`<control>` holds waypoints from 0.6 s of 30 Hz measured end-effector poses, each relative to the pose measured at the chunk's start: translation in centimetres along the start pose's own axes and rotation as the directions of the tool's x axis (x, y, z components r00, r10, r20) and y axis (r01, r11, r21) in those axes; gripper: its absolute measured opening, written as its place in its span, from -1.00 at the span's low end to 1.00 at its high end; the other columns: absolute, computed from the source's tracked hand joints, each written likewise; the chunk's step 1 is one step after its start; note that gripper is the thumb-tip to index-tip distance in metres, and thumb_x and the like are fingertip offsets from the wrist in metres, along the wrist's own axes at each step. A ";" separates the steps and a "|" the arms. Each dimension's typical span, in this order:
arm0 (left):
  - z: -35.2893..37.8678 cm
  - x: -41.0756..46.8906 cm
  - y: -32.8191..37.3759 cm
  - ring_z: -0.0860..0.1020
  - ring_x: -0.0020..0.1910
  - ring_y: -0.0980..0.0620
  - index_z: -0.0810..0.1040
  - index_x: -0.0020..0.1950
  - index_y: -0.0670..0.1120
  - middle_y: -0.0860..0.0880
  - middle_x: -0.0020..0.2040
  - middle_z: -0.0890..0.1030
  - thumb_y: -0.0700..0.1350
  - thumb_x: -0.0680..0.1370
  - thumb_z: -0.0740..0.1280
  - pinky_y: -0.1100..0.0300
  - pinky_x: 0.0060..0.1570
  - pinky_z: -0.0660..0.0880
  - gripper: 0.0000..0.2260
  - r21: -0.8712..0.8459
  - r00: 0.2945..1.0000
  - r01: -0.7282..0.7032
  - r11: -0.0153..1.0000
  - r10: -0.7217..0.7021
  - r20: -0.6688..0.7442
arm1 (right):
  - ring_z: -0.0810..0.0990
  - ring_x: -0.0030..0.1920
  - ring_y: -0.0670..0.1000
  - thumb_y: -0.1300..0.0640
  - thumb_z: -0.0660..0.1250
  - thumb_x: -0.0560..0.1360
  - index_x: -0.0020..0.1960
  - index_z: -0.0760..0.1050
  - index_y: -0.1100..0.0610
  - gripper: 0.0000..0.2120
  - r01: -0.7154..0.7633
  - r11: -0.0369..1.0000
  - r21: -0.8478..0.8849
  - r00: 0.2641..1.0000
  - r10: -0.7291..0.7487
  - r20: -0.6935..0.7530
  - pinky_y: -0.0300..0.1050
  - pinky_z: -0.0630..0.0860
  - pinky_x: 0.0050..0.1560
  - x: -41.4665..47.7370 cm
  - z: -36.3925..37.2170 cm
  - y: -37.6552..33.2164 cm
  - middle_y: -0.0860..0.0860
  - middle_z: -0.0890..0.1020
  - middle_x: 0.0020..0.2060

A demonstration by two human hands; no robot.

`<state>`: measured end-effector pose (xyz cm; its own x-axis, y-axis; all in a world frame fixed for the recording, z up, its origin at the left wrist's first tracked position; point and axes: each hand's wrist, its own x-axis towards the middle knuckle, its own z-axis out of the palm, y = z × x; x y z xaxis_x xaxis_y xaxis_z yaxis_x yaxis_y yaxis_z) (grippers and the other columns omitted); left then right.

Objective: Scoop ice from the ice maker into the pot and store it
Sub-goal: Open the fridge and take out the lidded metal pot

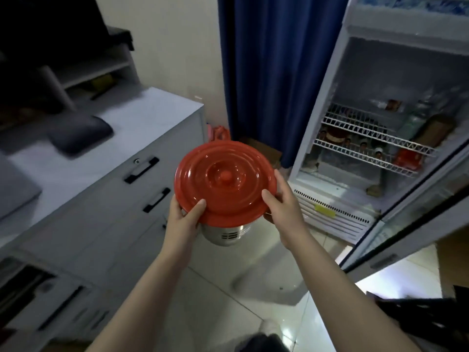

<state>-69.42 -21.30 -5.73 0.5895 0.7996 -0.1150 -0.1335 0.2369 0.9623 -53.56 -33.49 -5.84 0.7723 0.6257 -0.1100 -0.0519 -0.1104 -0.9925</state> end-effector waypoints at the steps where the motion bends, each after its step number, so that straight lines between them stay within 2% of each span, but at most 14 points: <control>1: -1.0 -1.3 0.4 0.58 0.02 0.09 0.37 0.35 0.09 0.03 0.17 0.57 -0.17 0.54 0.32 0.33 -0.19 0.53 -0.60 -0.007 1.000 -0.004 1.000 0.004 -0.031 | 0.53 0.24 -0.02 -0.02 0.29 0.54 0.42 0.19 -0.36 -0.46 0.005 1.000 0.003 1.000 -0.005 0.030 -0.01 0.54 0.14 -0.9 0.8 -0.1 -0.06 0.52 0.26; 4: -3.5 -4.3 1.0 0.55 0.14 0.08 0.40 0.28 0.16 0.07 0.19 0.57 -0.12 0.52 0.37 0.20 -0.05 0.49 -0.62 -0.032 0.994 -0.014 0.999 0.011 -0.106 | 0.52 0.24 -0.03 0.02 0.26 0.58 0.44 0.18 -0.34 -0.48 0.011 1.000 0.008 0.992 -0.012 0.129 0.01 0.53 0.19 -3.2 2.8 -0.5 -0.06 0.52 0.27; 6: -5.0 -6.7 1.4 0.54 0.19 0.05 0.39 0.31 0.15 0.08 0.20 0.57 -0.05 0.43 0.43 0.15 -0.01 0.48 -0.52 -0.045 0.985 -0.034 0.998 0.026 -0.169 | 0.56 0.20 -0.04 0.04 0.25 0.58 0.40 0.25 -0.33 -0.53 0.036 0.999 -0.009 0.976 -0.034 0.214 0.02 0.55 0.17 -4.7 4.1 -1.0 -0.07 0.56 0.21; 9: -6.5 -10.6 1.9 0.54 0.18 0.06 0.35 0.36 0.13 0.07 0.22 0.56 -0.04 0.42 0.44 0.16 -0.06 0.48 -0.46 -0.050 0.960 -0.054 0.997 0.038 -0.277 | 0.58 0.16 -0.05 0.05 0.28 0.57 0.39 0.26 -0.32 -0.52 0.057 0.998 -0.018 0.953 -0.049 0.300 0.04 0.57 0.15 -6.6 5.6 -1.2 -0.08 0.58 0.17; 13: -8.5 -15.8 2.4 0.53 0.22 0.04 0.34 0.38 0.13 0.03 0.24 0.56 0.00 0.41 0.46 0.07 0.19 0.46 -0.43 -0.001 0.920 -0.097 0.995 0.090 -0.381 | 0.57 0.20 0.00 -0.18 0.32 0.40 0.38 0.23 -0.40 -0.42 0.114 0.992 -0.050 0.895 -0.080 0.440 0.13 0.54 0.18 -9.6 7.5 -1.5 -0.06 0.57 0.22; 15: -9.6 -18.8 2.8 0.53 0.21 0.05 0.35 0.37 0.14 0.03 0.23 0.56 -0.02 0.41 0.46 0.09 0.18 0.46 -0.44 -0.012 0.893 -0.110 0.994 0.093 -0.440 | 0.57 0.20 0.00 -0.24 0.32 0.33 0.35 0.21 -0.44 -0.37 0.145 0.988 -0.049 0.872 -0.104 0.479 0.14 0.51 0.21 -11.5 8.9 -1.7 -0.07 0.58 0.21; 18: -11.9 -22.9 3.5 0.55 0.18 0.05 0.39 0.30 0.19 0.05 0.19 0.58 0.01 0.41 0.46 0.06 0.17 0.47 -0.50 -0.004 0.838 -0.137 0.991 0.113 -0.534 | 0.58 0.16 -0.04 -0.13 0.35 0.40 0.35 0.24 -0.41 -0.42 0.183 0.983 -0.029 0.822 -0.137 0.552 0.13 0.51 0.21 -14.3 11.6 -1.9 -0.12 0.60 0.17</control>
<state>-92.87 -32.24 -2.64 0.0533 0.9915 -0.1189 -0.2159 0.1277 0.9680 -71.87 -33.32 -2.95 0.2924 0.9561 0.0166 0.1090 -0.0161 -0.9939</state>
